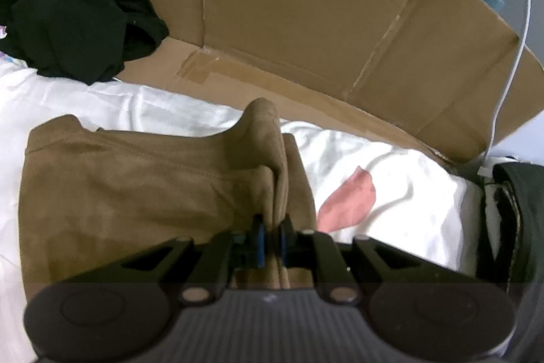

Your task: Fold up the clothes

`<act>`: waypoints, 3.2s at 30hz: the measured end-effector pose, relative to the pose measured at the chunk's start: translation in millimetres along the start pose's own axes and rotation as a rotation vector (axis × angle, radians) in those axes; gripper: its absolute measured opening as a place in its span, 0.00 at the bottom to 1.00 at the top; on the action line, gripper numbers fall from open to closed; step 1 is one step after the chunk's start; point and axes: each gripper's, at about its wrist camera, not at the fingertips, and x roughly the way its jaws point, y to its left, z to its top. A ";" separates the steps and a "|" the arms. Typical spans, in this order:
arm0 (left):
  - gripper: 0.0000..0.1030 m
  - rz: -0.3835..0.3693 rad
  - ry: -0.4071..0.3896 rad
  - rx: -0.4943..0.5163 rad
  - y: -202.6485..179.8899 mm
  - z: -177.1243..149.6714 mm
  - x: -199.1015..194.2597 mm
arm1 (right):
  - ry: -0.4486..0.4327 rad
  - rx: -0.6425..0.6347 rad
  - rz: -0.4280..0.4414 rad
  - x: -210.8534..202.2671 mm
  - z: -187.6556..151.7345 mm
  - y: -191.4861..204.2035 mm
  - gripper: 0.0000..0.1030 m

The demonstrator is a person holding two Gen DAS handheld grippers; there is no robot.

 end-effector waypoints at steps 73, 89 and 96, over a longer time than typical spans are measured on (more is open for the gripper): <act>0.51 -0.281 -0.113 -0.176 286.3 34.4 -50.1 | -0.009 -0.164 -0.407 -1.0 82.8 38.3 0.52; 0.51 -0.430 -0.085 -0.210 306.8 35.9 12.0 | 0.026 -0.274 -0.388 95.2 168.2 43.4 0.52; 0.22 -0.538 -0.063 -0.202 313.3 41.6 29.2 | 0.079 -0.280 -0.387 149.5 199.7 34.4 0.41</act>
